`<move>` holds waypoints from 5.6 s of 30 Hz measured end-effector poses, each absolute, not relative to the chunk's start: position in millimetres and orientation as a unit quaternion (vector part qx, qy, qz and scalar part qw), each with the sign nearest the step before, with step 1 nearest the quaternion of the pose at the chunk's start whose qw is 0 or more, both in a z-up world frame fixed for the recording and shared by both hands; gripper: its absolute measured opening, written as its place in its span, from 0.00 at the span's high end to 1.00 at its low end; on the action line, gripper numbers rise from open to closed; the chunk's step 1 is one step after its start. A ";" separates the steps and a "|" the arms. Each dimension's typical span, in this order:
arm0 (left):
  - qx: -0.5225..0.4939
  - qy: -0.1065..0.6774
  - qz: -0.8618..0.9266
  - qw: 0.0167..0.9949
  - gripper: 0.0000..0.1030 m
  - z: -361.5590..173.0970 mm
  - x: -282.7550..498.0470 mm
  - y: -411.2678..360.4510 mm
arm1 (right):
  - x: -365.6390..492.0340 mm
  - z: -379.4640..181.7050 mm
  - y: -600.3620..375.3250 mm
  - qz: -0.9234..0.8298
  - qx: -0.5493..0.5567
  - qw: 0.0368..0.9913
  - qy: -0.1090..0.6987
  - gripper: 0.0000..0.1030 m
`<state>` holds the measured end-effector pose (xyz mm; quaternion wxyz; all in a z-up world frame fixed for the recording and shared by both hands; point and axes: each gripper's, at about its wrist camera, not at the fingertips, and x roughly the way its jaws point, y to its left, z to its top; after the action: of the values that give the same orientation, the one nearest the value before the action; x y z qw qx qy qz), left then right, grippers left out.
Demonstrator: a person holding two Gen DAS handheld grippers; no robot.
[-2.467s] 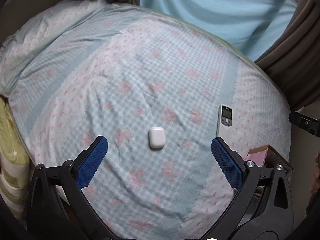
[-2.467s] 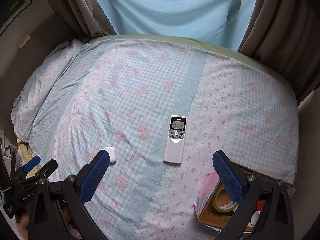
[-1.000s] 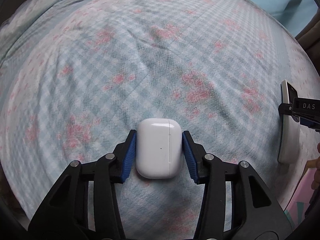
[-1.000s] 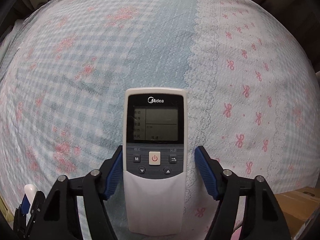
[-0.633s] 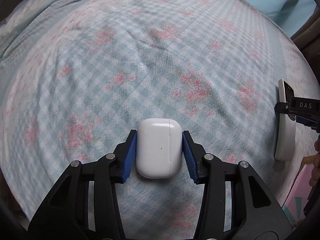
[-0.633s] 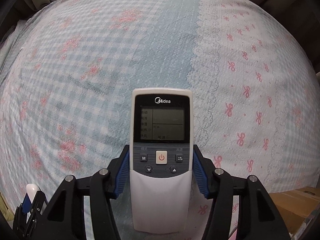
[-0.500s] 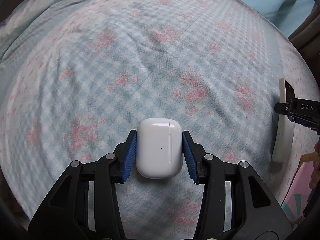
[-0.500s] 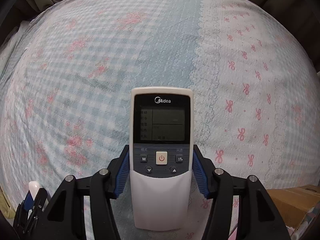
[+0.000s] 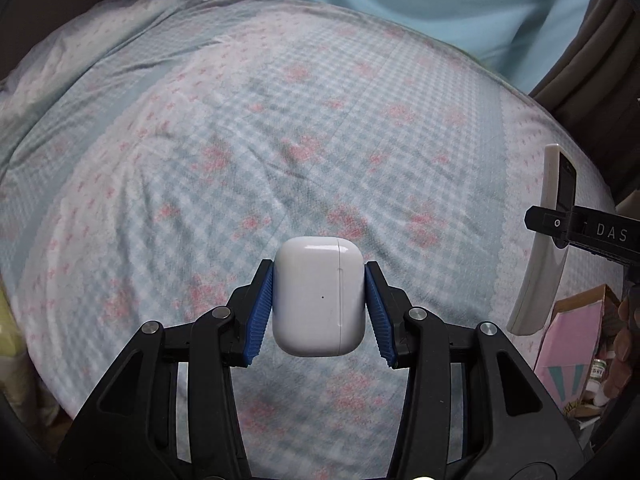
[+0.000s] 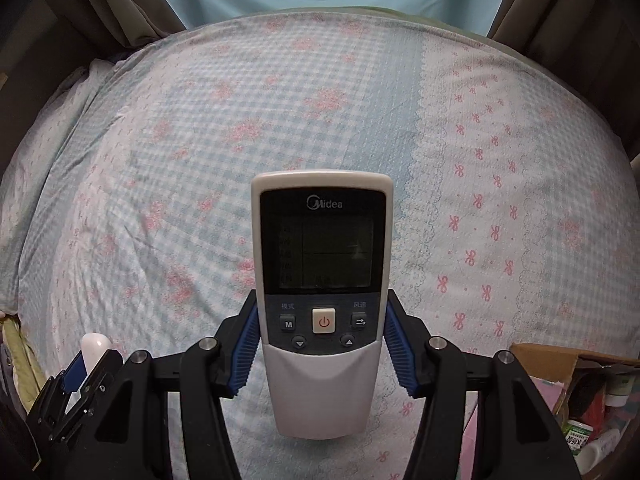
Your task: Organize rigid objects
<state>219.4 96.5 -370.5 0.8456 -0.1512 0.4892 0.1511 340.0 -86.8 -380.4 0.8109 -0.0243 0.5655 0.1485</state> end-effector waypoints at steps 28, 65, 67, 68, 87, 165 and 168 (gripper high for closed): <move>-0.012 0.413 -0.140 0.900 0.60 -153.9 218.5 -148.0 | 203.2 -184.3 -324.7 0.013 0.155 0.878 0.452 0.49; 0.242 0.551 -0.317 0.733 0.60 -384.0 298.6 -363.0 | 211.1 -405.8 -528.2 -0.161 0.487 0.663 0.545 0.49; 0.246 0.556 -0.314 0.729 0.60 -391.5 299.3 -359.4 | 213.5 -409.1 -530.0 -0.160 0.491 0.660 0.545 0.48; 0.249 0.559 -0.312 0.727 0.60 -394.9 300.3 -358.2 | 215.5 -410.3 -530.9 -0.160 0.490 0.659 0.547 0.48; 0.264 0.565 -0.304 0.720 0.00 -384.2 281.1 -333.3 | 216.0 -388.7 -525.1 -0.181 0.437 0.660 0.583 0.00; 0.008 0.245 -0.053 0.968 0.00 8.1 83.2 -70.3 | 80.7 -33.0 -288.6 -0.028 0.015 0.963 0.268 0.00; 0.008 0.245 -0.053 0.968 0.00 8.8 83.1 -71.0 | 80.8 -33.3 -289.1 -0.027 0.016 0.963 0.269 0.00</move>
<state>83.1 -71.0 8.8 0.9681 0.0082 0.2449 -0.0529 80.8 -289.1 -33.3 0.9628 0.0157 0.2685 -0.0267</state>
